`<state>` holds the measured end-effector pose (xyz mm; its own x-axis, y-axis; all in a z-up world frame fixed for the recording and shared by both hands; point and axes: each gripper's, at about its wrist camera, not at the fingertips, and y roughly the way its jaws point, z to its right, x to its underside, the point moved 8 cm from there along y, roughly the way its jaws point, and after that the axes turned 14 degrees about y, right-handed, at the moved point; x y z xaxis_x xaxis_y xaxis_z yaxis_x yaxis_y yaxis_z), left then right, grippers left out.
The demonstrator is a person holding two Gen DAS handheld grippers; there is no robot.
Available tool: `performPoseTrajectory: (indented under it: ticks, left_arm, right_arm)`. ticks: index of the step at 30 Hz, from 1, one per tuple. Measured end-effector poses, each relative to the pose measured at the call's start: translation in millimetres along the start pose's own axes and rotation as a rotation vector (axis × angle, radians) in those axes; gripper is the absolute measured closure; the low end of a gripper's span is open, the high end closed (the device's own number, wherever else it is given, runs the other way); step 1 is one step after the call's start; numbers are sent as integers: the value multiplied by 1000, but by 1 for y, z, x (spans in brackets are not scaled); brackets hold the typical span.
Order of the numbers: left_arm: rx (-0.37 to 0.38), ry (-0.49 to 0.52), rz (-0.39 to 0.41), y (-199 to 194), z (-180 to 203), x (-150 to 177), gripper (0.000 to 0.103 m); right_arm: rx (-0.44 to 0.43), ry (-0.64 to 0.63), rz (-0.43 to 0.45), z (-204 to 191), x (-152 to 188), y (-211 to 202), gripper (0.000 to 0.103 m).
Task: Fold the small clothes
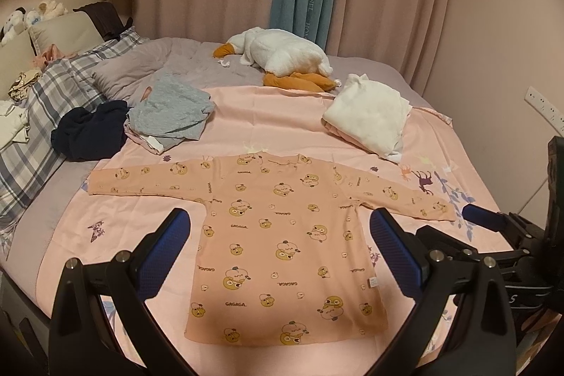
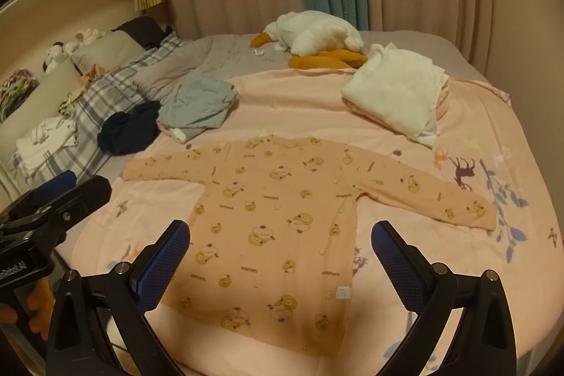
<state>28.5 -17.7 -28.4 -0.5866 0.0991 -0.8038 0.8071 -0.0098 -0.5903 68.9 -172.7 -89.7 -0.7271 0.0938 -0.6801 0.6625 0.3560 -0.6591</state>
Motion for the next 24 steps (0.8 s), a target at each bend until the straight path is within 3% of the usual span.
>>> performPoseTrajectory:
  ticks: [15,24]
  left_arm:
    - [-64,22,-28,6,-1,2,2]
    - [-61,15,-23,10,2,-1,2]
  right_arm:
    - [-8,10,5,6,-1,-1,0]
    - [-13,21,10,13,-1,-2,0]
